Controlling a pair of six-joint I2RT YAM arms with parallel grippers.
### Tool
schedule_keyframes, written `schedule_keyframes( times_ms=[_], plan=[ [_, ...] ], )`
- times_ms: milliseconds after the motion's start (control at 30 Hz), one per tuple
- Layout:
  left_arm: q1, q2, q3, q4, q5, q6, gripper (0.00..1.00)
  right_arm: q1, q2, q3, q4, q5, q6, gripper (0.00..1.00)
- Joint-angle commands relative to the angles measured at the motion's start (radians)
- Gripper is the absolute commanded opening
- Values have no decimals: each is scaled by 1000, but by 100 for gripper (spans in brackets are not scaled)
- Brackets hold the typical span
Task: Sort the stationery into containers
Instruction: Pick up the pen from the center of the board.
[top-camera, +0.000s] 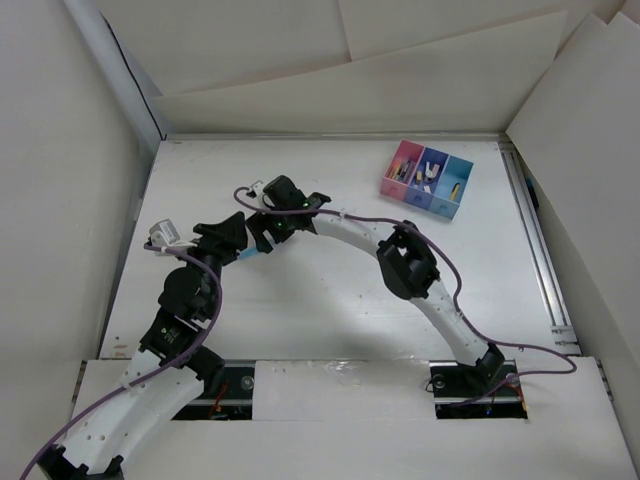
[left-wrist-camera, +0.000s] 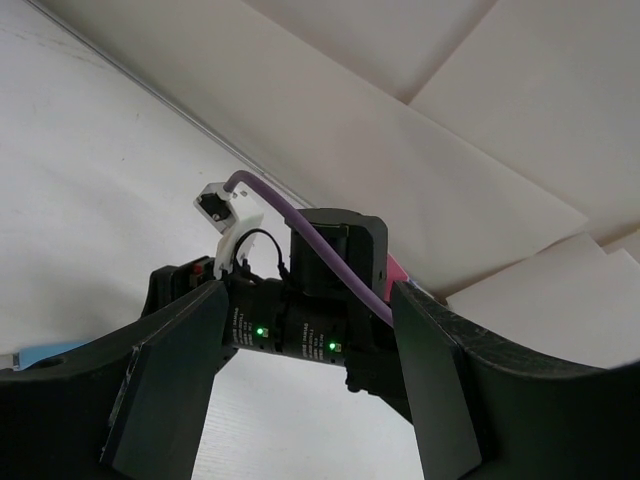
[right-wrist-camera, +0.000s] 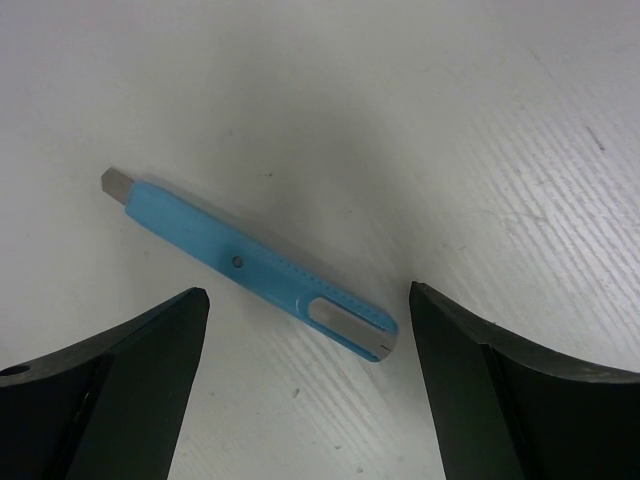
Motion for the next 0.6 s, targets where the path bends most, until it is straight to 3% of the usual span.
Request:
schedule_keyframes(
  times_ms=[0,133,400,567],
  plan=[
    [4,-11,-5,25,-10,6,63,14,28,24,-64,-62,-5,87],
    [4,-20,-5,16,-10,6,63,24,16,-22,-45,-76,-5,79],
    [4,-50,-5,5,-19,6,63,24,-117,-322,149,-76,87,72],
    [4,-50,-5,5,-28,6,63,24,-128,-362,203,-29,127,62]
  ],
)
